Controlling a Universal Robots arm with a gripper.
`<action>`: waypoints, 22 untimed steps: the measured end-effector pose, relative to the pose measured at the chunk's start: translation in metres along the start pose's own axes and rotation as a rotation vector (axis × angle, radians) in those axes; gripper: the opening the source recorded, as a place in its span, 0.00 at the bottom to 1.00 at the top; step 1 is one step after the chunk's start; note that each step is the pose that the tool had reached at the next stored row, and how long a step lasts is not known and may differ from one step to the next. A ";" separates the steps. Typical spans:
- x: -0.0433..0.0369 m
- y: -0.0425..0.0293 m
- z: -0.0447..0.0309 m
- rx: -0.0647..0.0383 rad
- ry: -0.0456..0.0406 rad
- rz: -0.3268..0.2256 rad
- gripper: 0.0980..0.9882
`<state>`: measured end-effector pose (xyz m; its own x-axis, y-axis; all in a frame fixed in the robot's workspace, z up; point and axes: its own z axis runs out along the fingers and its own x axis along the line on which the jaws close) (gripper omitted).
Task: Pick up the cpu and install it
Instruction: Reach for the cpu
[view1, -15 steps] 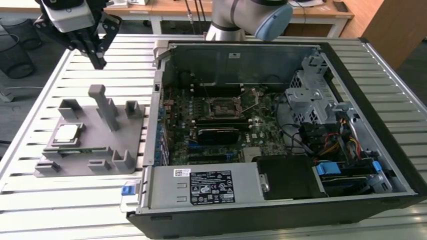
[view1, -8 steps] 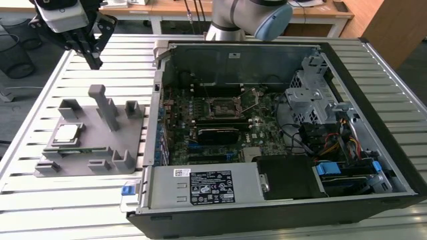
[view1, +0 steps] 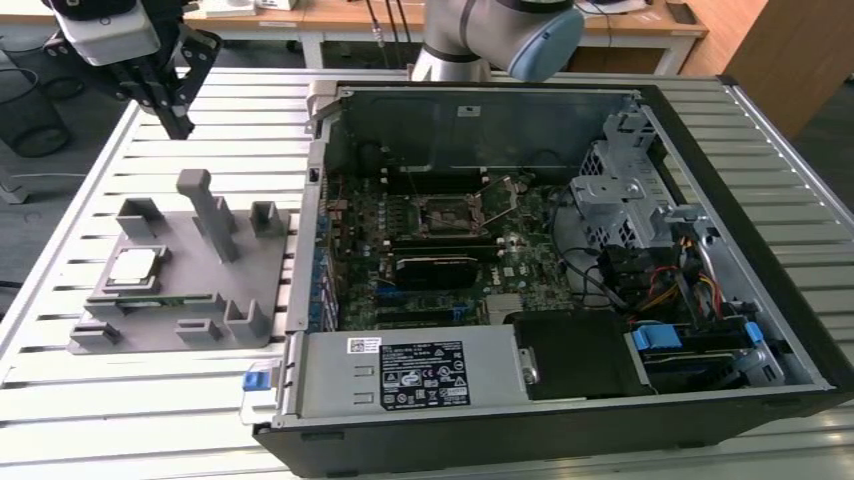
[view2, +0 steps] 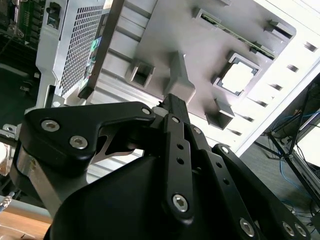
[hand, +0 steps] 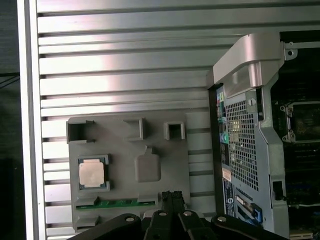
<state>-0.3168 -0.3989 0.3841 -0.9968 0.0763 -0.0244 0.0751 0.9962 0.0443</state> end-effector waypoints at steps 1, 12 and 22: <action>0.0013 -0.0001 0.0000 0.000 0.0000 0.000 0.01; 0.0156 -0.0012 0.0003 0.000 -0.0001 0.000 0.01; 0.0279 -0.0022 0.0005 0.000 0.0000 0.000 0.01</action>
<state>-0.3448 -0.3990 0.3827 -0.9968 0.0762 -0.0244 0.0751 0.9962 0.0443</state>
